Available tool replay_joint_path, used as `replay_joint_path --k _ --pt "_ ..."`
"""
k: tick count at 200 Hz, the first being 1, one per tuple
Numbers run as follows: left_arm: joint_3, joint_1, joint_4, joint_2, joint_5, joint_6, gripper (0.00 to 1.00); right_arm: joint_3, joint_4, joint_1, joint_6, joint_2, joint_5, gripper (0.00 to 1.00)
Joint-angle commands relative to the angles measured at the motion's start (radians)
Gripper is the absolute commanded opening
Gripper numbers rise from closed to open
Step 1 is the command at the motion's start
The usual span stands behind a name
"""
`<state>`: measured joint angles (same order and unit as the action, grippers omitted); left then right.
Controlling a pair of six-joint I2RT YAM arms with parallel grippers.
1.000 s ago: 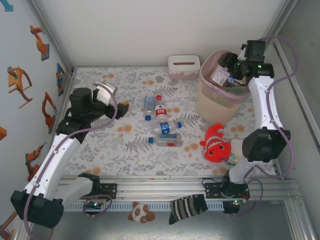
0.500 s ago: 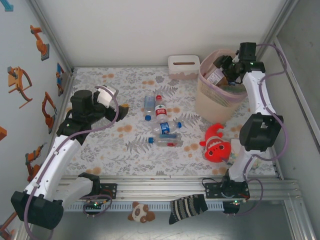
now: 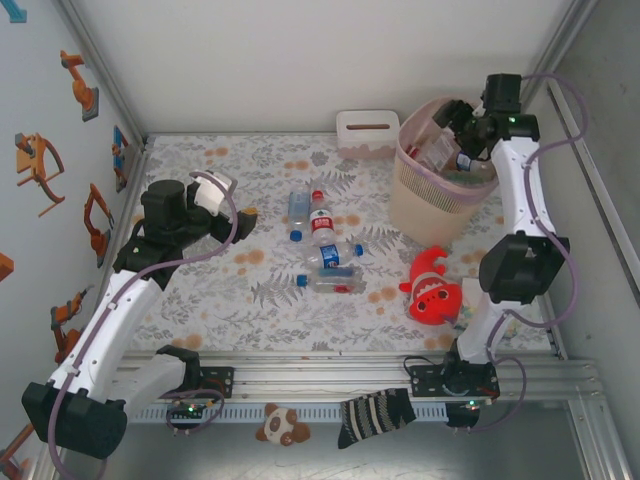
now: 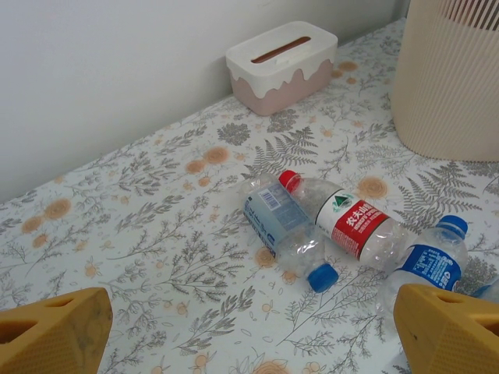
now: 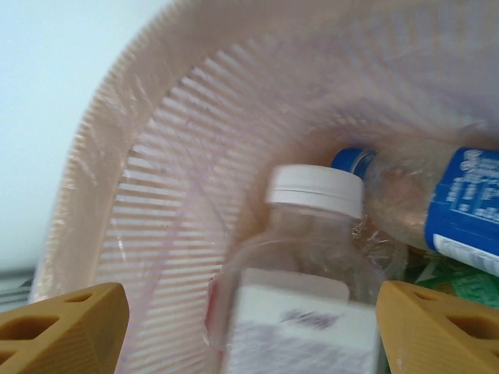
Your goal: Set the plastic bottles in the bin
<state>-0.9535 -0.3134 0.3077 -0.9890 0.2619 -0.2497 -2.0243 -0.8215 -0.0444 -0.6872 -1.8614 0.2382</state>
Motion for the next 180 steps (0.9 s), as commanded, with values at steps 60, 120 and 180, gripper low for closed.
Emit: replay_joint_path --k 60,120,180 --pt "0.005 0.004 -0.001 0.013 0.014 -0.018 0.92 -0.039 0.03 -0.006 0.039 0.075 0.093 0.57" --pt "0.008 0.004 -0.004 0.01 0.016 -0.019 0.93 0.029 0.153 -0.005 -0.03 -0.01 0.336 0.38" --pt "0.01 0.004 -0.001 0.009 0.013 -0.019 0.93 0.181 0.163 -0.004 -0.023 -0.042 0.344 0.37"
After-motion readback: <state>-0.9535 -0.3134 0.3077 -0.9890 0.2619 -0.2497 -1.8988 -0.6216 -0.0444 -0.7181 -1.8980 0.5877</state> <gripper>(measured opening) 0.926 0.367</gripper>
